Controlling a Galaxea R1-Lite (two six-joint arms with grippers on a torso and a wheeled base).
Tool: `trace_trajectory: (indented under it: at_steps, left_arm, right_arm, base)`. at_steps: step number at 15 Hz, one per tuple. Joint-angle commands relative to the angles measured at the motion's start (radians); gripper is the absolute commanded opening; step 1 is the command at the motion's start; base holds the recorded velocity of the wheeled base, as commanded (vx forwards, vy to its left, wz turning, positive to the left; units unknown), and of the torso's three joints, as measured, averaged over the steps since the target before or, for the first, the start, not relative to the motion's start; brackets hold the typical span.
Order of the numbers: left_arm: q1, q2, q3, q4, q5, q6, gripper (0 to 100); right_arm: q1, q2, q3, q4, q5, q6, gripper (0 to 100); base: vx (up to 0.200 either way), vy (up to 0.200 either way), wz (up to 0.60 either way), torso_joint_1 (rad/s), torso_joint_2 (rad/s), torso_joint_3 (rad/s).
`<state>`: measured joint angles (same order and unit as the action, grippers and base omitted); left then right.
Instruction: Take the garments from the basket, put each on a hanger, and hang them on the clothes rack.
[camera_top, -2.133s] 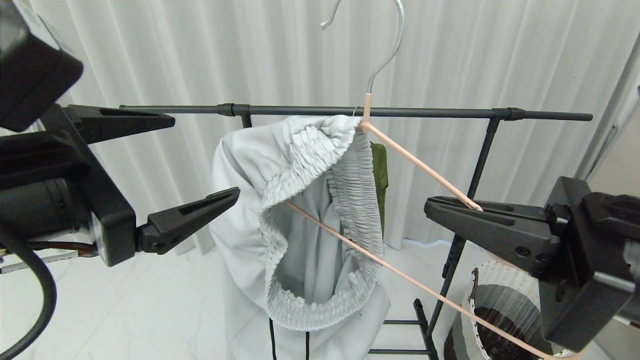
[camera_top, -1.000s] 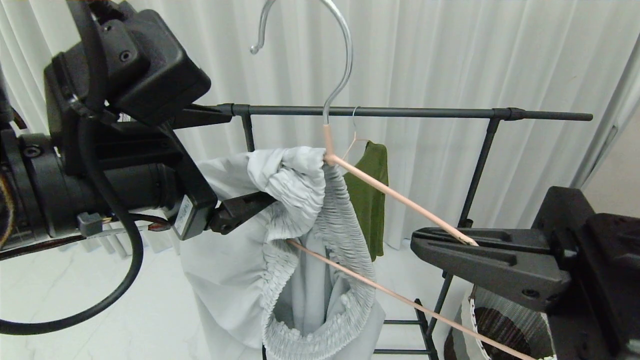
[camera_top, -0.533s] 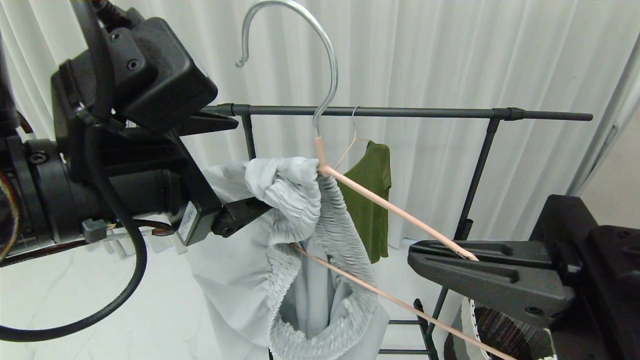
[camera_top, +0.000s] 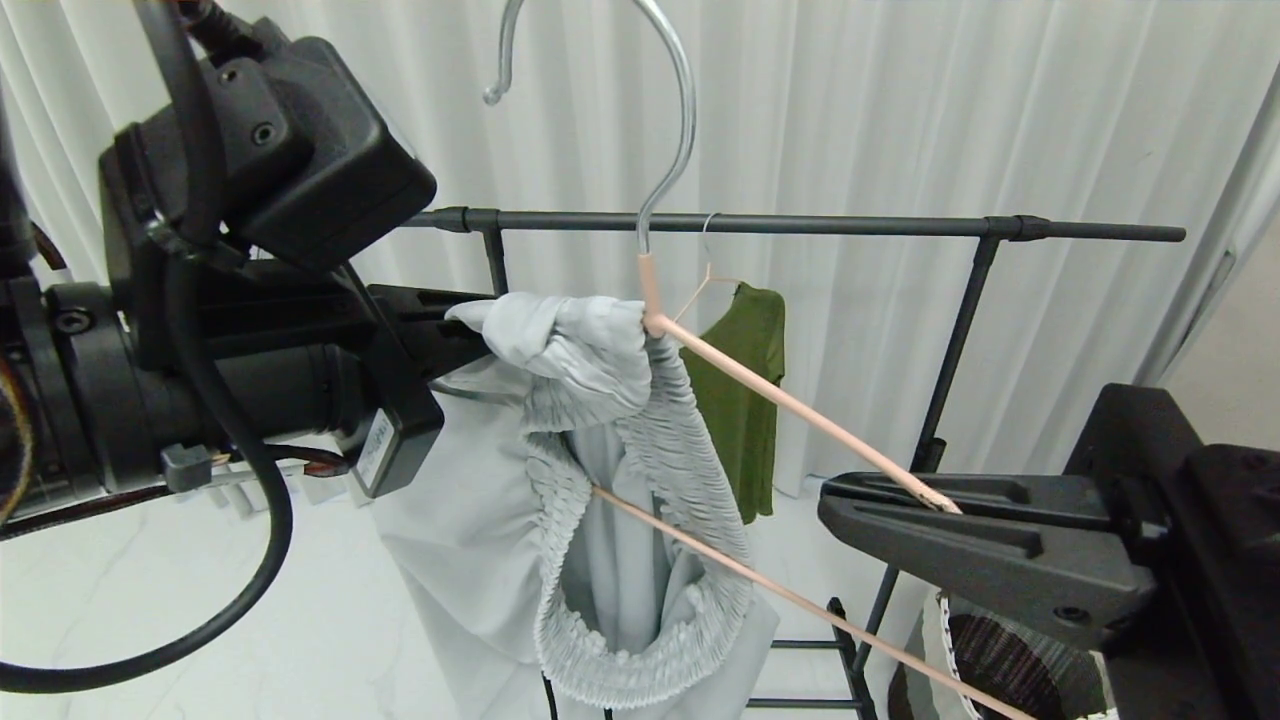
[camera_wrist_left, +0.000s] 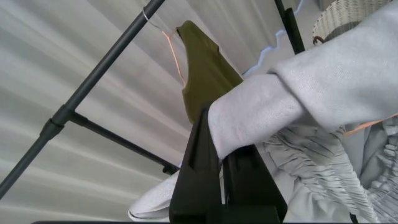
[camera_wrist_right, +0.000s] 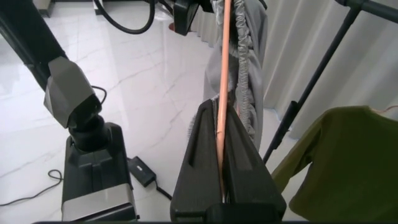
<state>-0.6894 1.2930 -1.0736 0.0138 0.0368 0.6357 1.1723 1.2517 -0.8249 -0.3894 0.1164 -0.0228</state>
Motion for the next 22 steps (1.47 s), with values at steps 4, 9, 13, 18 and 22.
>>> trace_trajectory:
  at_steps: [4, 9, 13, 18, 22]
  left_arm:
    - [-0.019, -0.017, 0.020, 0.000, 0.003, -0.002, 0]
    - [-0.016, -0.021, 0.061, -0.003, 0.158, -0.073, 0]
    - [-0.019, -0.017, 0.067, -0.003, 0.321, -0.251, 0]
    - [-0.019, -0.023, 0.052, -0.008, 0.426, -0.403, 0]
    - [-0.062, -0.020, 0.060, -0.120, 0.422, -0.396, 0]
  right_arm:
    - [-0.019, 0.006, 0.003, 0.000, -0.081, 0.000, 100]
    - [-0.074, 0.002, 0.003, -0.006, -0.103, -0.029, 100]
    - [-0.076, 0.012, 0.004, -0.006, -0.141, -0.046, 100]
    - [-0.071, 0.064, 0.003, -0.028, -0.162, -0.069, 100]
    - [-0.049, 0.133, 0.004, -0.068, -0.187, -0.051, 100]
  base:
    - [0.000, 0.000, 0.00, 0.000, 0.00, 0.000]
    - [0.000, 0.000, 0.00, 0.000, 0.00, 0.000]
    - [0.000, 0.000, 0.00, 0.000, 0.00, 0.000]
    - [0.000, 0.000, 0.00, 0.000, 0.00, 0.000]
    - [0.000, 0.000, 0.00, 0.000, 0.00, 0.000]
